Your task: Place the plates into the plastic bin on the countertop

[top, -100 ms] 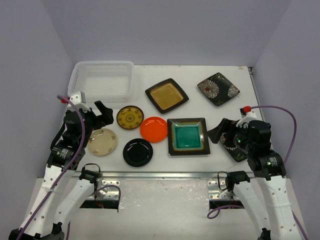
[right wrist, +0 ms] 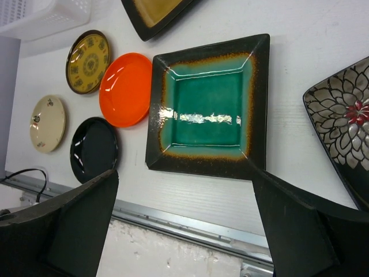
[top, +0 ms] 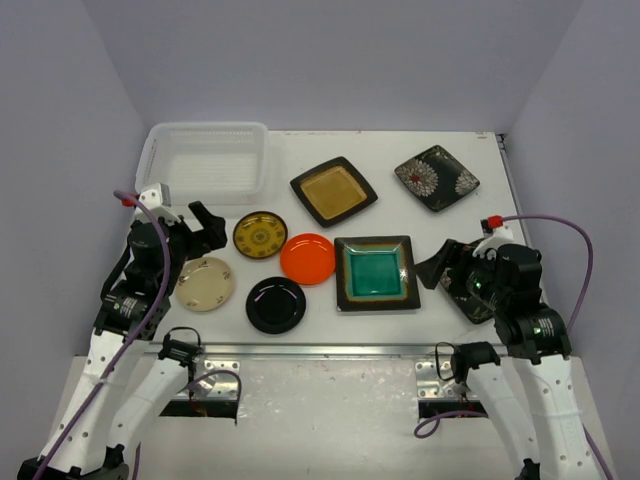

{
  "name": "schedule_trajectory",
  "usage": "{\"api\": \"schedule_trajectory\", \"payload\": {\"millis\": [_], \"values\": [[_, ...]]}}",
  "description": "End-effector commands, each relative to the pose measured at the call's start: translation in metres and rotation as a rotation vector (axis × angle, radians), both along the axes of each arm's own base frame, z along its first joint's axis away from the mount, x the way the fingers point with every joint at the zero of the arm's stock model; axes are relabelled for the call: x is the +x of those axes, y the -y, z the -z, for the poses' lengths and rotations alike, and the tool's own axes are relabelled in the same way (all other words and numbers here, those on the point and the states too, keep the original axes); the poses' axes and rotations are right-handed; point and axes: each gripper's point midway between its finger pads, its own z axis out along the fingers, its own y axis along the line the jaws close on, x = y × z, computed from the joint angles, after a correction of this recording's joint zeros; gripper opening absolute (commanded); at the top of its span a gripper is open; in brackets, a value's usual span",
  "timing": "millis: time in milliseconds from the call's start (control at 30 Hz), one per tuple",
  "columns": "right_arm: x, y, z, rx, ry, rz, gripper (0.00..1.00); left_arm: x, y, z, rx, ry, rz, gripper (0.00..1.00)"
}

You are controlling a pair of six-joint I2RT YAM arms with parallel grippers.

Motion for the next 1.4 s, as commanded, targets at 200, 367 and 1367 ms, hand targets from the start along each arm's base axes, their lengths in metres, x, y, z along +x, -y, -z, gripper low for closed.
{"api": "schedule_trajectory", "payload": {"millis": [200, 367, 1367], "values": [[-0.002, -0.036, 0.004, 0.312, 0.015, -0.034, 0.99, 0.006, 0.002, -0.003, -0.010, 0.012, -0.008, 1.00], [0.003, -0.054, 0.042, 0.576, -0.069, 0.014, 0.99, 0.009, 0.005, 0.002, -0.010, -0.010, 0.005, 1.00], [-0.023, -0.006, 0.184, 0.623, -0.623, 0.761, 0.99, 0.008, 0.006, 0.002, -0.012, -0.003, 0.011, 1.00]]}}
